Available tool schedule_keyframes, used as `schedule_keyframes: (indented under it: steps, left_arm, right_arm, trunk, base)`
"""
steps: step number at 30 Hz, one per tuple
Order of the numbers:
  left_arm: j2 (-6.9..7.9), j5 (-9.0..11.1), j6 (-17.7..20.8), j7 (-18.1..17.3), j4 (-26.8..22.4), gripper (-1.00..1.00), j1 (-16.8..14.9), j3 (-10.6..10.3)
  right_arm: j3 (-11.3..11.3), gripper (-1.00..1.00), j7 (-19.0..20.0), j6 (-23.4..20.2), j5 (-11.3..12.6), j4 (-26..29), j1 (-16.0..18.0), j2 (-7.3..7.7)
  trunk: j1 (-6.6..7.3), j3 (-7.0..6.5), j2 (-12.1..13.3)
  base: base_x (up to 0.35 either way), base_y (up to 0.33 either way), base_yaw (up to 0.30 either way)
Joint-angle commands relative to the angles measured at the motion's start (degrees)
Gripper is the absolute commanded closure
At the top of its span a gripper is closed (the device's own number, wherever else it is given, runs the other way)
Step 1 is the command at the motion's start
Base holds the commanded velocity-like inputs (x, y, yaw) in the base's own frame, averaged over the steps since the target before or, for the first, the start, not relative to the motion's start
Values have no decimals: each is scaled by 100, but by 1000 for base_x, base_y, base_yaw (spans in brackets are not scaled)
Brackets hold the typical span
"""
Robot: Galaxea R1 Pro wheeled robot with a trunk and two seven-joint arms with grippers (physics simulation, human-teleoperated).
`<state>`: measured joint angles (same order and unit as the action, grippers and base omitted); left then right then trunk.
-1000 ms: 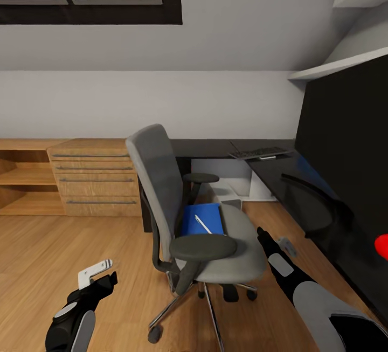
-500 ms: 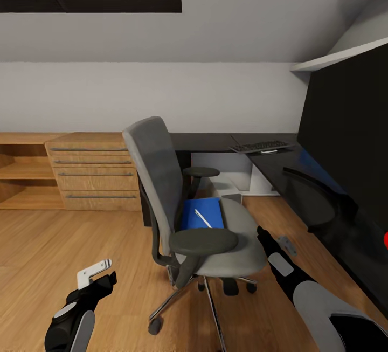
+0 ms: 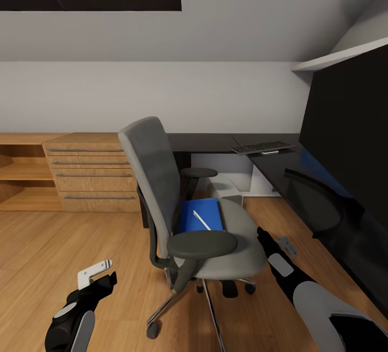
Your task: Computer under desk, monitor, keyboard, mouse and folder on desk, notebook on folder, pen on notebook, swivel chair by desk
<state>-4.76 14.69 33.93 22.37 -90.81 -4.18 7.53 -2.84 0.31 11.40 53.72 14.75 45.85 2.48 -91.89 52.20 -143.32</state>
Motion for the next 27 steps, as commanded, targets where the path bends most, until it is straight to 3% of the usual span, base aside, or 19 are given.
schedule_keyframes:
  steps: [1, 13, 27]
  left_arm:
    - [-1, 60, 17, 41, -7, -100, -4, 3]
    - [-2, 60, 17, 43, -7, -100, -4, 3]
    - [-4, 52, 18, 58, -7, -100, -4, 3]
  right_arm:
    - [-15, -100, 4, 8, 22, 1, 3, -2]
    - [-15, -100, 6, 11, 17, 1, 3, -9]
    - [-6, -100, 30, 15, 8, -7, 3, -24]
  trunk:
    - [1, 6, -3]
    - [1, 4, -3]
    - [1, -47, -3]
  base:
    - [6, 0, 0]
    - [1, 0, 28]
    - [0, 0, 212]
